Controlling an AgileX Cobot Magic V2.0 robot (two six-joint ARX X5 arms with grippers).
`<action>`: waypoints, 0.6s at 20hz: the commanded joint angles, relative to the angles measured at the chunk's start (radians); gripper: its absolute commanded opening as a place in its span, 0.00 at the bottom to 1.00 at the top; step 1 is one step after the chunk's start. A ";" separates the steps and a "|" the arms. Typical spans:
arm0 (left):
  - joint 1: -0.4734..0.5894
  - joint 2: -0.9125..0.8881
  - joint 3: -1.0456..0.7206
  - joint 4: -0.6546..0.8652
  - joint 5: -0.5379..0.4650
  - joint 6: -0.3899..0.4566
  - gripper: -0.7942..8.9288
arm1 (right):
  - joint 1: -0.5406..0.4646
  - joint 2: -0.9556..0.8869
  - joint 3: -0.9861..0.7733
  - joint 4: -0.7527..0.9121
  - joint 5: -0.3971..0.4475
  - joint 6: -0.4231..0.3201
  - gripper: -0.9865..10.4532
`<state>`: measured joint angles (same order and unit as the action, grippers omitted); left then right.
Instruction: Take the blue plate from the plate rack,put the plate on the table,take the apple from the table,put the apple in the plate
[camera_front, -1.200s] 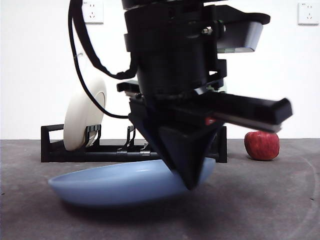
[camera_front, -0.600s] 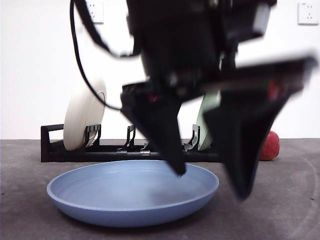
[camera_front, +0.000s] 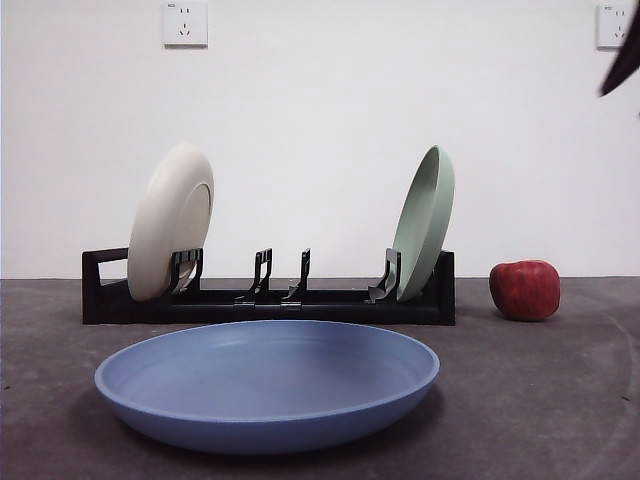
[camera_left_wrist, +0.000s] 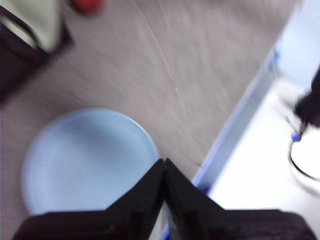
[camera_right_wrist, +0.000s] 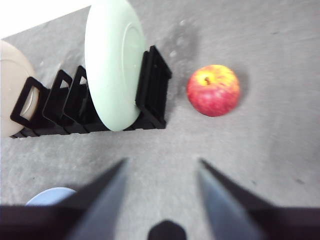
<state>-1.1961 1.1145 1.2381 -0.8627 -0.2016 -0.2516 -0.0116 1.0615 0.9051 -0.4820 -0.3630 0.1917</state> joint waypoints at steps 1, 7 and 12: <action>-0.001 -0.097 0.002 -0.042 -0.117 0.027 0.07 | 0.013 0.090 0.015 0.032 0.013 -0.002 0.64; 0.000 -0.273 0.002 -0.290 -0.303 -0.034 0.07 | 0.085 0.378 0.207 0.032 0.185 -0.181 0.73; 0.000 -0.316 0.002 -0.454 -0.358 -0.169 0.07 | 0.104 0.564 0.312 0.056 0.219 -0.219 0.73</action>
<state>-1.1961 0.7982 1.2385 -1.3209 -0.5552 -0.3840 0.0906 1.6241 1.2160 -0.4252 -0.1452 -0.0132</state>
